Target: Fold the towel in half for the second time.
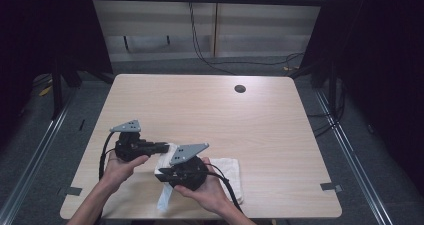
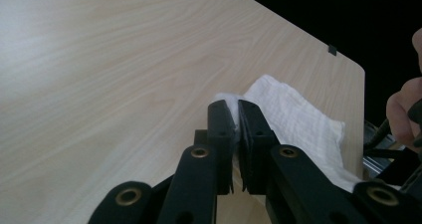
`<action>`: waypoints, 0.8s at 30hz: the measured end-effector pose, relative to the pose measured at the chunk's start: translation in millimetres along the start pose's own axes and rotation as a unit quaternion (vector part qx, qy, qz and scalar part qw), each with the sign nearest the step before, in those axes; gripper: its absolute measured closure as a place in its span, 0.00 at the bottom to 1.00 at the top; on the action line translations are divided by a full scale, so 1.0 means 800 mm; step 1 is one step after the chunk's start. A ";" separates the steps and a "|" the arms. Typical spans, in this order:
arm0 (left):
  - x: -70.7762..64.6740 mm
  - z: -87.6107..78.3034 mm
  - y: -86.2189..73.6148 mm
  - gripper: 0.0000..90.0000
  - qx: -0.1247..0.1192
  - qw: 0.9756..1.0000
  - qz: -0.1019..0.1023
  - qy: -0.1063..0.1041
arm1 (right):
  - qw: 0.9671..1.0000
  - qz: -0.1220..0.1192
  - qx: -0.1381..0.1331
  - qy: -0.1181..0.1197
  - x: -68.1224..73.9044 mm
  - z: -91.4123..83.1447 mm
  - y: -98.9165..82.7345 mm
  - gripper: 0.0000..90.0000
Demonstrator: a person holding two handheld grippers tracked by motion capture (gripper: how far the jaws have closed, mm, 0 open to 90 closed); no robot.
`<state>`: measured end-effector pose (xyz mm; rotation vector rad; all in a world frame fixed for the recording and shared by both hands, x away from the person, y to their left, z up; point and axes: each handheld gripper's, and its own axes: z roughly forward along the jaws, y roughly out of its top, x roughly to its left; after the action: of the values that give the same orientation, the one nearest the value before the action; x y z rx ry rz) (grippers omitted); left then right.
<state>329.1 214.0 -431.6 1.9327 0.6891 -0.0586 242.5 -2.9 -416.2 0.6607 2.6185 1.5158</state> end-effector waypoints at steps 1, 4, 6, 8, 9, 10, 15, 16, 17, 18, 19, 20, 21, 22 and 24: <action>0.001 -0.002 0.001 0.95 -0.001 1.000 0.000 0.002 | 1.000 -0.001 -0.004 -0.002 -0.001 0.001 0.002 0.90; 0.005 0.000 -0.003 0.95 0.003 1.000 -0.006 0.014 | 1.000 0.007 -0.015 -0.006 -0.003 0.006 0.001 0.90; 0.007 0.004 -0.006 0.95 0.011 1.000 -0.005 0.014 | 1.000 0.013 -0.010 -0.004 -0.005 0.012 -0.004 0.90; 0.007 0.008 -0.007 0.95 0.014 1.000 -0.009 0.008 | 1.000 0.017 -0.006 -0.003 -0.005 0.016 -0.010 0.90; 0.006 0.011 -0.007 0.95 0.018 1.000 -0.007 0.007 | 1.000 0.017 -0.004 -0.003 -0.006 0.018 -0.013 0.90; 0.005 0.013 -0.007 0.95 0.021 1.000 -0.005 0.008 | 1.000 0.020 -0.003 -0.003 -0.005 0.018 -0.015 0.90; -0.002 0.030 0.002 0.95 0.035 0.999 0.004 -0.001 | 1.000 0.014 0.001 -0.011 -0.006 0.011 -0.019 0.90; -0.003 0.032 0.005 0.95 0.034 0.999 0.007 -0.004 | 1.000 0.016 0.001 -0.012 -0.006 0.009 -0.019 0.90; -0.005 0.035 0.007 0.95 0.036 0.999 0.013 -0.006 | 1.000 0.018 0.000 -0.013 -0.007 0.006 -0.019 0.90; -0.007 0.038 0.009 0.95 0.036 0.999 0.016 -0.006 | 1.000 0.021 -0.001 -0.013 -0.008 0.003 -0.019 0.90; -0.008 0.040 0.009 0.95 0.038 0.999 0.016 -0.006 | 1.000 0.024 -0.001 -0.015 -0.008 -0.001 -0.020 0.90; -0.007 0.041 0.009 0.95 0.040 0.999 0.014 -0.005 | 1.000 0.022 -0.002 -0.017 -0.008 -0.003 -0.020 0.90; -0.006 0.042 0.009 0.95 0.041 0.999 0.013 -0.006 | 1.000 0.022 -0.001 -0.021 -0.008 -0.006 -0.021 0.90; -0.005 0.044 0.008 0.95 0.043 0.999 0.009 -0.004 | 1.000 0.021 -0.002 -0.023 -0.008 -0.007 -0.022 0.90; -0.003 0.045 0.008 0.95 0.041 0.999 0.005 -0.003 | 0.999 0.021 -0.003 -0.035 -0.008 -0.012 -0.024 0.90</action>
<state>339.2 180.5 -441.9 2.0134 0.6827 -0.0889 239.2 -21.2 -428.8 0.7573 2.5637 1.4830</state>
